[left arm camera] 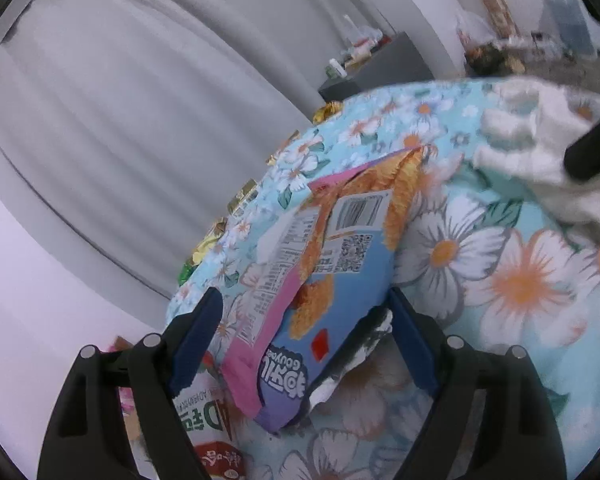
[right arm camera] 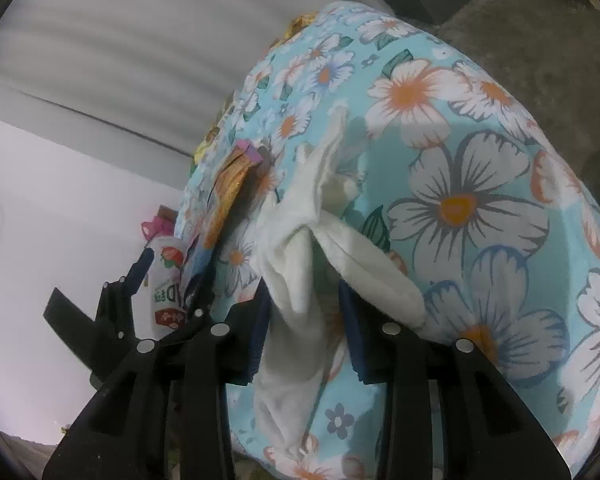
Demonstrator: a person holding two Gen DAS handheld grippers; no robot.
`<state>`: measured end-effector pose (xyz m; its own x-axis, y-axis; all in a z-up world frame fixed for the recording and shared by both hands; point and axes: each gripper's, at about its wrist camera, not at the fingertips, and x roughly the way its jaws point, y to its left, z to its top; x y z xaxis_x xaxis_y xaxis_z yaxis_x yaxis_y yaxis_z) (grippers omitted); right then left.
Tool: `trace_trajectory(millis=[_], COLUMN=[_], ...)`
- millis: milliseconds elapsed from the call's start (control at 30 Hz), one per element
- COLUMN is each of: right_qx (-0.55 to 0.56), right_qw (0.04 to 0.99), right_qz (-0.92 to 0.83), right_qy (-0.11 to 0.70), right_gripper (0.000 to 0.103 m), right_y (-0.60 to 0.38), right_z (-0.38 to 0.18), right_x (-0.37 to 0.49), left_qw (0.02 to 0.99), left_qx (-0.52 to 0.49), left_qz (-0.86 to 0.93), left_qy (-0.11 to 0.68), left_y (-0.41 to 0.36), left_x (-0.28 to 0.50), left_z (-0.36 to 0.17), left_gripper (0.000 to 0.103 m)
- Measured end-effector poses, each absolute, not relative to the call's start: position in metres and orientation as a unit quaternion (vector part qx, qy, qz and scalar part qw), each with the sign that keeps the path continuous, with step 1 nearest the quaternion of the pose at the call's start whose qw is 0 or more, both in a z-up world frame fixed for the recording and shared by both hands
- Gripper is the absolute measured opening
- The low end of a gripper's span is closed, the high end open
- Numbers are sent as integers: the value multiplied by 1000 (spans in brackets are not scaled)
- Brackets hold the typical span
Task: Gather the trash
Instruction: 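Grasp the white tissue with the right tool while the left tool grasps the pink snack bag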
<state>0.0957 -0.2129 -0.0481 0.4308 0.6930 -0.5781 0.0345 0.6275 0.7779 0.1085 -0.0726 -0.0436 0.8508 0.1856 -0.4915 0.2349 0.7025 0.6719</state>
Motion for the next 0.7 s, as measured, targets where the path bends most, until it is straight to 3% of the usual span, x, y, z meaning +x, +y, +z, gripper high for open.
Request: trace_trajectory(millis=[267,333,400,500,600,700], right_qx=[371,373,375,377,376,378], right_qw=[768,770,771,774,777,779], right_qz=[211,212,213,212,211,210], right_qy=[477,472,468,463,460,455], right_gripper=[34,34,34,34,32,30], right_y=[-213,-213,-213,-215,-217,-218], right_z=[-50,-50,-51,-51,-51,-51], right_x=[87,85,82,78,73,69], left_qw=[883,885,885,888,895,901], left_qx=[363,359,358,346,333,320], left_qz=[3,11,17,14,11,4], left_qy=[299,297,298,302,298,292], left_y=[-69,-68,-69,-66,-63,-61], left_x=[135,141,146,147,145,139], left_z=[-52,-52,-53,-50,-44,-35], left_gripper=[80,63,35,11,2,0])
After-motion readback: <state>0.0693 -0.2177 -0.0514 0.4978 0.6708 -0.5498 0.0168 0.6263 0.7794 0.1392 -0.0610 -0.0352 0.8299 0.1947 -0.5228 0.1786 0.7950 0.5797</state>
